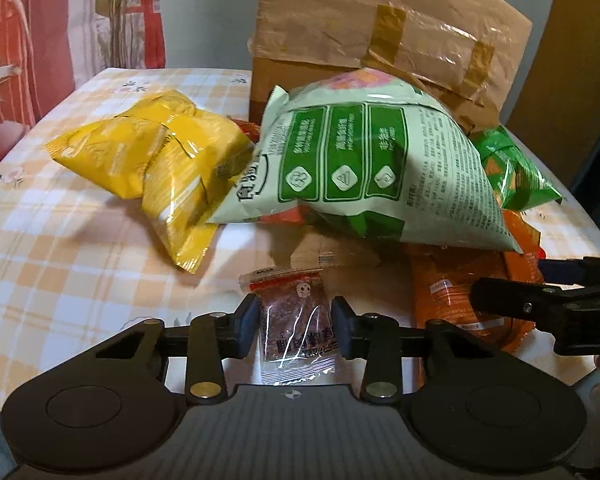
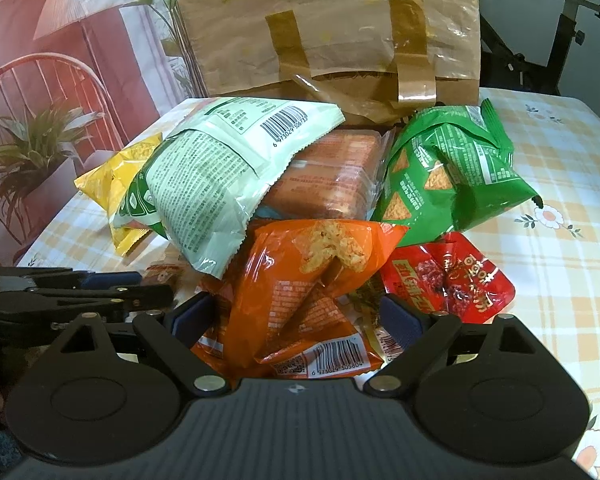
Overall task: Organize snacks
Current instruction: 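Close the left tool on the small red sachet, then lift the sachet with the left tool while the right tool grasps the orange bag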
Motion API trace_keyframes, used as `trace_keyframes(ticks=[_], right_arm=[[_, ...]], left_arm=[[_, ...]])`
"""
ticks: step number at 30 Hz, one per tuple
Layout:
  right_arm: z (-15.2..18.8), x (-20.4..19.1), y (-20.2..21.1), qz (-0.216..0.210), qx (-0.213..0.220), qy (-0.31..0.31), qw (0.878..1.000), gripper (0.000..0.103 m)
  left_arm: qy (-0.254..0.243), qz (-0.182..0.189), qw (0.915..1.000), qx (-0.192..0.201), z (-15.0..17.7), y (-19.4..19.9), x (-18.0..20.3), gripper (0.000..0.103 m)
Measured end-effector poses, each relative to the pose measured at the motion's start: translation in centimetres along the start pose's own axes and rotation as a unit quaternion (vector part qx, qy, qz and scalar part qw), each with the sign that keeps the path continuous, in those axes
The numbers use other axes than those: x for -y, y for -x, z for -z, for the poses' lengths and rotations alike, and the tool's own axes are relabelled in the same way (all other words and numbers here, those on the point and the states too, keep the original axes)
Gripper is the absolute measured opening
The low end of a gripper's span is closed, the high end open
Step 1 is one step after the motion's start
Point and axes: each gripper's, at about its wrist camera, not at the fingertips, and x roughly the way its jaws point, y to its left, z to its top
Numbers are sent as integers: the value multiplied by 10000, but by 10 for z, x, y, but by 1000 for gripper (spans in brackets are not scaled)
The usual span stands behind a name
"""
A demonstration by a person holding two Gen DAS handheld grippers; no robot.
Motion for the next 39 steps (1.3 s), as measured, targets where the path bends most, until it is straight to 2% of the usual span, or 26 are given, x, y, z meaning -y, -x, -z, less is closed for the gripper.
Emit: trace_keyframes(ticks=[9,19,32,39], right_arm=[[0,0,1,-17,2,-6,10000,90],[1,-5,5,-195,52,97,9997,76],[2,2,-1,-355,-104,-180,9992,78],[1,-4,7,-457,34,-65,9989,66]], left_arm=[[-41,-19,10000,75,1,6,0,41],[-25,-38,9999,144,1,9,-1,41],[-69,-50,9997,238,1,15,-1,41],[45,-61,9994,343,3,24,-7,41]])
